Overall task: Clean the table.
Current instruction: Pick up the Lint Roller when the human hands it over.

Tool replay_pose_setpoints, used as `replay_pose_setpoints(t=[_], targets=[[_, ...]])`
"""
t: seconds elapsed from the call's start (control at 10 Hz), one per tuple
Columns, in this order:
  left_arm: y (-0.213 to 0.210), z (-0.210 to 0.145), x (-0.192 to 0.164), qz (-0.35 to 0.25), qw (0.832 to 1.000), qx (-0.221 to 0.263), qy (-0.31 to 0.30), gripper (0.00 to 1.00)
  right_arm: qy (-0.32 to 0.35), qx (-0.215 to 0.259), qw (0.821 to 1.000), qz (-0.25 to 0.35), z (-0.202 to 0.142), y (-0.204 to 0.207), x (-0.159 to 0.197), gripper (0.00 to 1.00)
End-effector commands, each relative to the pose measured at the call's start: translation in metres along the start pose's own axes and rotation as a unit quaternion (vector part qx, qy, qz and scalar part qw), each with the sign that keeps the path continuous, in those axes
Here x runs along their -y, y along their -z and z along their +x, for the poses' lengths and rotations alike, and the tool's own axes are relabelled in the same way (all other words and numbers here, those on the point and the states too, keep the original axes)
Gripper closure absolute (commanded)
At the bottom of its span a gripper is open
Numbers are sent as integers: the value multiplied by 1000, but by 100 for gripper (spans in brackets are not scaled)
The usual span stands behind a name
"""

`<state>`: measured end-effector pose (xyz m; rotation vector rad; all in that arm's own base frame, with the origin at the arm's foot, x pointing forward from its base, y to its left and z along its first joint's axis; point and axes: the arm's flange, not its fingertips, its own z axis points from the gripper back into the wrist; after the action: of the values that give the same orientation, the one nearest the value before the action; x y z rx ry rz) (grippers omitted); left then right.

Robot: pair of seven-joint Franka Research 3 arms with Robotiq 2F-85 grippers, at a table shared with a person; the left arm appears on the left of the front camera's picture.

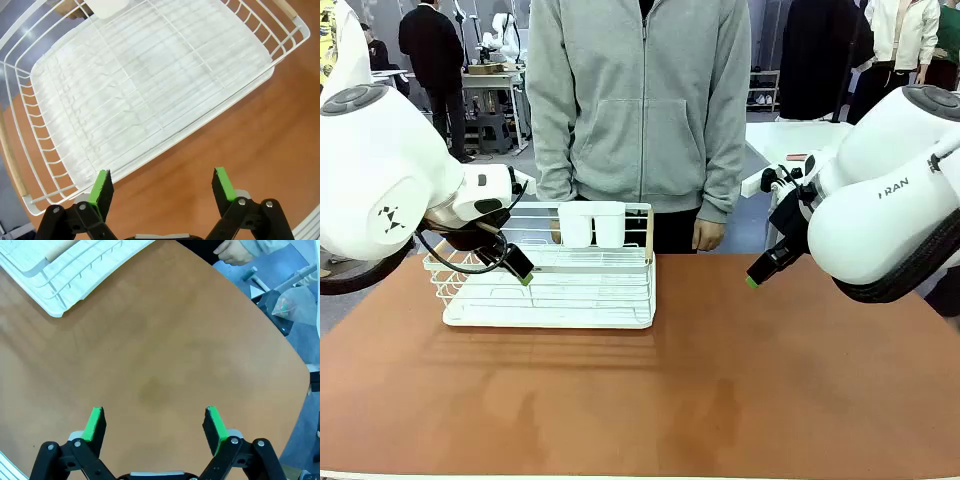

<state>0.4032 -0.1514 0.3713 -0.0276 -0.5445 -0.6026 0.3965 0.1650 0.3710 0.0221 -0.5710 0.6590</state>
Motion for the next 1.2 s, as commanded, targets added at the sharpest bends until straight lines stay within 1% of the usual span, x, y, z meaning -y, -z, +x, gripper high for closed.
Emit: replay_pose_setpoints(t=[0.0, 0.9, 1.0, 1.1], targets=[[0, 0, 0, 0, 1000, 0, 0, 0, 0, 0, 1000, 0, 0, 0, 0, 0], [0, 0, 1, 0, 1000, 0, 1, 0, 0, 0, 1000, 0, 0, 0, 0, 0], [-27, 10, -4, -23, 1000, 17, -12, 0, 28, 18, 999, 22, 19, -26, 9, 0], [-55, 15, -13, -83, 995, 29, -39, 0, 71, 30, 994, 76, 28, -51, 25, 0]])
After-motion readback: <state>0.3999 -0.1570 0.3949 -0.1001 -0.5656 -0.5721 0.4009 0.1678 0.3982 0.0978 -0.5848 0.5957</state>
